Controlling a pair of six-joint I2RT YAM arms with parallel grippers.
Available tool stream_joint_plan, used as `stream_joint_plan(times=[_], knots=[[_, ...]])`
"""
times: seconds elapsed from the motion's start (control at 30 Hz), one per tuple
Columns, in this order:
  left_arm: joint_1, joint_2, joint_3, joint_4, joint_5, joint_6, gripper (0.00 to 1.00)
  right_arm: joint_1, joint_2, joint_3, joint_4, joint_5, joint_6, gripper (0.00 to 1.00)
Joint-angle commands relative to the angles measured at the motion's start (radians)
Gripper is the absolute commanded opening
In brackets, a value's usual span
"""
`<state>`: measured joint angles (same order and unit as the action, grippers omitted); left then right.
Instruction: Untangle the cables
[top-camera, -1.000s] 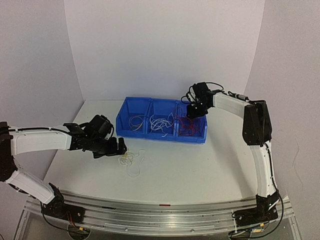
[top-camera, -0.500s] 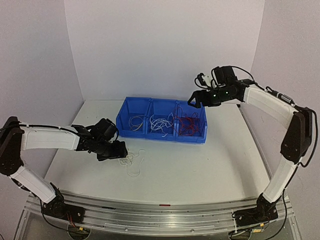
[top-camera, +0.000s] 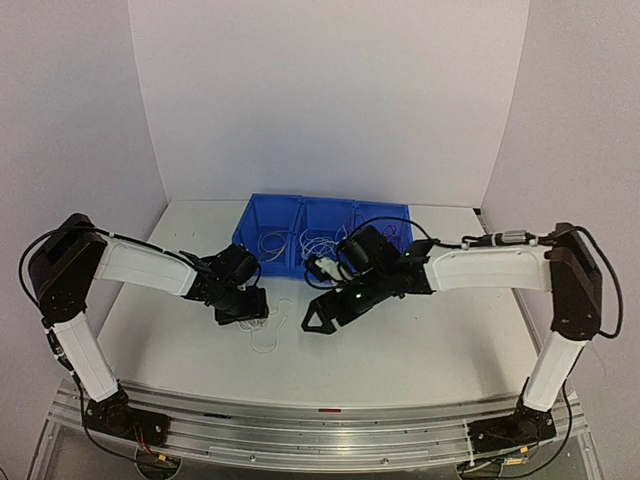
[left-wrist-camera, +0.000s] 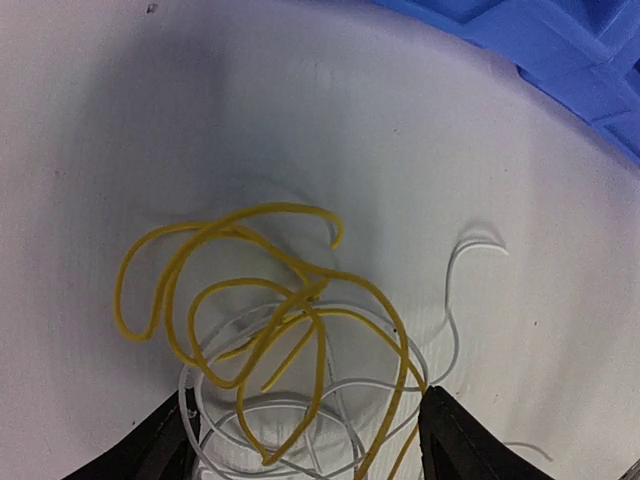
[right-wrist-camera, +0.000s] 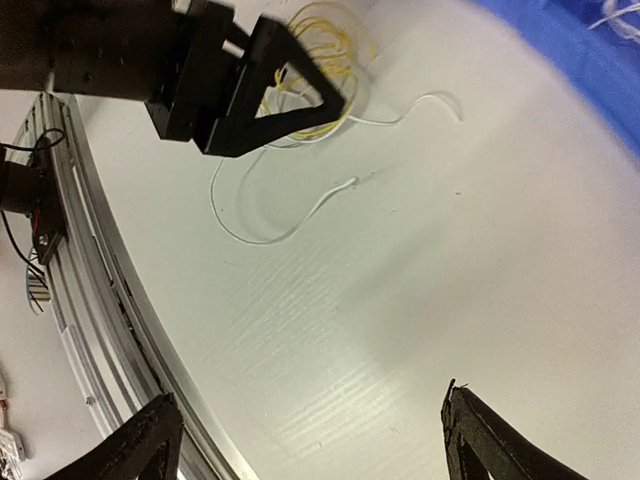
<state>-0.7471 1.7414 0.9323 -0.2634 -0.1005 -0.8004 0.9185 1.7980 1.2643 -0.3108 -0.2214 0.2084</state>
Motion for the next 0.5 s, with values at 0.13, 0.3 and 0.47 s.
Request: stream_joint_plan(times=[0.13,0.3,0.47], knots=[[-0.001,0.004,0.023,0.065,0.013,-0.072,0.73,0.073,0.337,0.245,0.152,0.109,0.053,0.82],[0.003,-0.047,0.035,-0.032,-0.055,-0.16,0.74,0.184,0.367,0.255,0.201,0.215,-0.121,0.82],[0.011,-0.087,0.063,-0.122,-0.089,-0.247,0.76,0.252,0.375,0.218,0.301,0.381,-0.196,0.83]])
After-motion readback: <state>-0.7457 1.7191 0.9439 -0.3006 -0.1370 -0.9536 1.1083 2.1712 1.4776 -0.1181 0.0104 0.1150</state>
